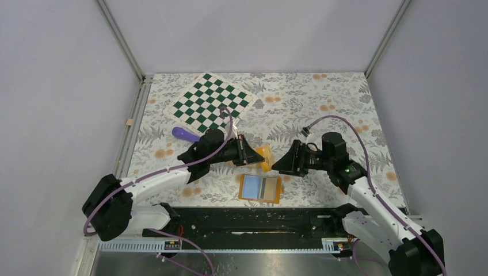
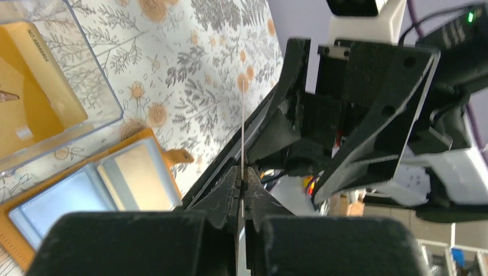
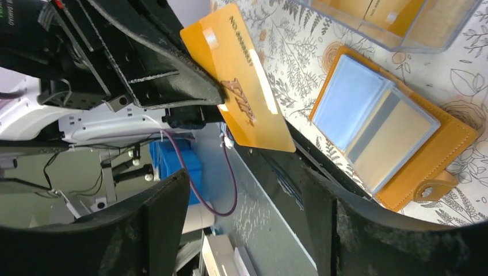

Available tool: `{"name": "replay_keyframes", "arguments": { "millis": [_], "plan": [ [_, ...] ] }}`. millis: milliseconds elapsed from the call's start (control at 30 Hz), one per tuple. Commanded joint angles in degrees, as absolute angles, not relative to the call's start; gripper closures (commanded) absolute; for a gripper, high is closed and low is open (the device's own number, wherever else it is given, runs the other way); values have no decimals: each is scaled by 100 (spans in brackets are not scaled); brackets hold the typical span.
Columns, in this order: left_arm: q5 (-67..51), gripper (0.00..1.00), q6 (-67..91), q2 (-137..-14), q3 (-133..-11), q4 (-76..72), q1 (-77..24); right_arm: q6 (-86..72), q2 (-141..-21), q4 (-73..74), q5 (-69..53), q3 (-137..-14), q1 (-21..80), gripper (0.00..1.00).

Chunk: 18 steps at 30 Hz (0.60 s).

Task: Put the credit cards into the card holder
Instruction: Insert the credit card into the card slot.

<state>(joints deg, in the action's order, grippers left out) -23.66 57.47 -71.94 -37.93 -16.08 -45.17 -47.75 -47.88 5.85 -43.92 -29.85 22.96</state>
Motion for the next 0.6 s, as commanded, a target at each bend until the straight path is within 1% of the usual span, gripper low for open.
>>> {"name": "replay_keyframes", "arguments": {
  "millis": [0,100,233,300,467,567],
  "plan": [
    [-3015,100,4912,-6765,-4052,-820,-4517,-4231,-4996,751,-5171,-3322,2257,25],
    [-3337,100,4980,-6678,-3963,-1195,-4526,-4473,-5073,192,-5497,-3193,2255,32],
    [-3729,100,5344,-6769,-3828,-1900,-4525,-5468,-5241,-1224,-5865,-2894,2257,42],
    [-3810,100,5486,-6800,-3760,-2232,-4522,-5729,-5353,-1646,-5992,-2787,2259,45],
    [-3902,100,5545,-6870,-3769,-2397,-4526,-5817,-5470,-1817,-6080,-2785,2259,57],
    [-3971,100,5551,-6910,-3788,-2430,-4526,-5707,-5506,-1662,-6046,-2850,2257,58]
  ]
}}
